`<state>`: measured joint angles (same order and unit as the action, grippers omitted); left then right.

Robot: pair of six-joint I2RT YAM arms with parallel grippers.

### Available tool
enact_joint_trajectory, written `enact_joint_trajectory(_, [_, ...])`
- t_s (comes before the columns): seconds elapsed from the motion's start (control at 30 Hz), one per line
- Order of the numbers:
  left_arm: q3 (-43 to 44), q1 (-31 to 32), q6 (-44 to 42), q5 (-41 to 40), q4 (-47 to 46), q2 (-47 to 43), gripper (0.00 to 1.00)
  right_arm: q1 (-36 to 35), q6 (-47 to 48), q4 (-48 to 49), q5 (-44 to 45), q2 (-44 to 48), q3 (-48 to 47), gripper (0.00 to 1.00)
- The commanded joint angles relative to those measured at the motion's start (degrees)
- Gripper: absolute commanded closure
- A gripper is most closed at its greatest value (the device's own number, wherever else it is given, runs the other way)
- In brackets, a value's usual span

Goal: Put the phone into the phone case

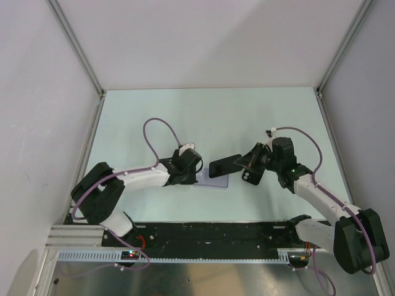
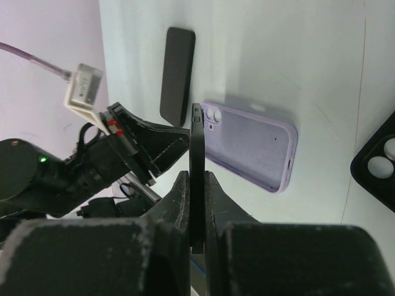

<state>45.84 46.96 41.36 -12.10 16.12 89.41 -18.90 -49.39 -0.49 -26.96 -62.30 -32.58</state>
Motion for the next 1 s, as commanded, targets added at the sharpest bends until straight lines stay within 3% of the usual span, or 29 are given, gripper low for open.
enact_joint_trajectory(0.0, [-1.03,3.19,8.15,-3.02,-0.61,-3.34,1.00,-3.06,-0.23,7.64,2.46,-0.16,2.11,1.00])
enact_joint_trajectory(0.7, [-2.19,6.87,15.11,-6.76,-0.73,-1.66,1.00,-10.24,-6.62,17.10,8.82,-6.61,10.35,1.00])
enact_joint_trajectory(0.97, [-1.03,7.25,13.35,-5.94,-1.95,-0.25,1.00,-11.26,-9.26,26.79,5.29,-13.01,13.28,1.00])
